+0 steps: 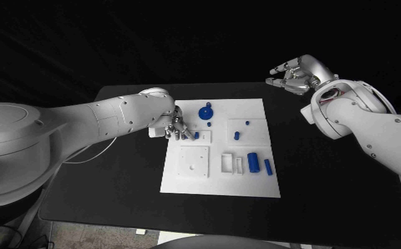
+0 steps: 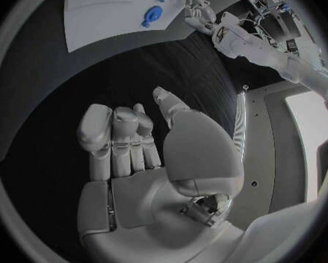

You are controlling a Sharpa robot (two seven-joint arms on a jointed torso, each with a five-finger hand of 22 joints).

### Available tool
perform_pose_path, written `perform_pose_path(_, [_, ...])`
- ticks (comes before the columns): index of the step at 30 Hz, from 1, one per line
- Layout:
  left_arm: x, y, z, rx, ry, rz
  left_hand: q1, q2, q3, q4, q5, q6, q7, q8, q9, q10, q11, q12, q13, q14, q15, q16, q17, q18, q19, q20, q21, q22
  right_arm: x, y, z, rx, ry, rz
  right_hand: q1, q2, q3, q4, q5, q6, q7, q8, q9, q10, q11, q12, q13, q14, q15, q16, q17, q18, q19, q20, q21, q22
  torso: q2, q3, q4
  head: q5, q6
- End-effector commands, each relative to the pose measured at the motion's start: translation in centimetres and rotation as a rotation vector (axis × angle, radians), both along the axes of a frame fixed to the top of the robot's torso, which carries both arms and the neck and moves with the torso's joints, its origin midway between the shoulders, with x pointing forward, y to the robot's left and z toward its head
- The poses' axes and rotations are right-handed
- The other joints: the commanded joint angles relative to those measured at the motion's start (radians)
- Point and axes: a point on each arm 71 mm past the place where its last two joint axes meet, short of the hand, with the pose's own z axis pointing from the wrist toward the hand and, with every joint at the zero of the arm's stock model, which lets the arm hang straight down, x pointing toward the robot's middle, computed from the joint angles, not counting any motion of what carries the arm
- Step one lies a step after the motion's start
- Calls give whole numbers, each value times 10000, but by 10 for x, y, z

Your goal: Assemble the parts on the task board

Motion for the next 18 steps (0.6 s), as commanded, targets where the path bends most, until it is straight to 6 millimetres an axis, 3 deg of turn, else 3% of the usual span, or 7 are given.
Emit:
perform_pose_path(1, [-5,0,-6,-72,301,-76,-13,-30,-540,118,-35,-218,44,-94,-226,414,103,-88,-55,-88,-4,-32,-28,-43,-71,-26,-45,169,0,1,-1,-31,18,84,7,4,37,-27,37,-13,12,-24,3,-27,5,-52,-7,-7,24,-36,1,123,292,29,-38,1303,4,-6,2,-3,-10])
perform_pose_path(4, [-5,1,-6,-91,330,-68,-13,-30,-540,118,-35,-218,44,-94,-226,414,103,-88,-55,-88,-4,-32,-28,-43,-71,-26,-45,169,0,0,-1,-33,25,76,7,4,37,-27,37,-13,12,-24,3,-27,5,-52,-7,-7,24,-36,1,123,292,29,-38,1303,4,-4,8,-8,-6])
perform_pose_path(5, [-6,2,-6,-96,339,-67,153,5,-687,293,-34,-263,48,159,-700,416,104,-81,-119,-95,-9,-38,-6,-69,-73,-42,-56,170,-1,0,-1,-34,28,74,7,4,37,-27,37,-13,12,-24,3,-27,5,-52,-7,-7,24,-36,1,123,292,29,-38,1303,2,-5,7,-3,-8])
perform_pose_path(8, [-7,3,-6,-100,369,-67,206,99,-695,209,-28,-407,56,562,-1111,412,110,-64,-170,-96,7,-54,-11,-47,-76,-13,-71,171,-1,0,-2,-37,33,68,7,4,37,-27,37,-13,12,-24,3,-27,5,-52,-7,-7,24,-36,1,123,292,29,-38,1303,1,-10,12,-6,-10])
perform_pose_path(15, [-8,5,-5,-111,412,-76,196,116,-685,171,-25,-461,59,681,-1222,408,113,-74,-181,-104,9,-55,-21,-42,-78,-11,-74,171,-1,-1,-2,-42,41,58,7,4,37,-27,37,-13,12,-24,3,-27,5,-52,-7,-7,24,-36,1,123,292,29,-38,1303,-2,-14,6,-2,-14])
perform_pose_path(16, [-9,5,-5,-113,417,-78,197,129,-684,119,-26,-559,60,927,-1456,407,112,-65,-184,-109,10,-53,-39,-41,-74,-10,-76,172,-1,-1,-2,-43,43,56,7,4,37,-27,37,-13,12,-24,3,-27,5,-52,-7,-7,24,-36,1,123,292,29,-38,1303,-2,-12,-1,0,-15])
perform_pose_path(18, [-9,6,-5,-121,418,-81,248,166,-664,78,-22,-564,63,944,-1471,408,113,-64,-183,-107,11,-50,-35,-41,-75,-9,-77,172,-1,-1,-2,-45,47,53,7,4,37,-27,37,-13,12,-24,3,-27,5,-52,-7,-7,24,-36,1,123,292,29,-38,1303,0,-13,2,3,-11])
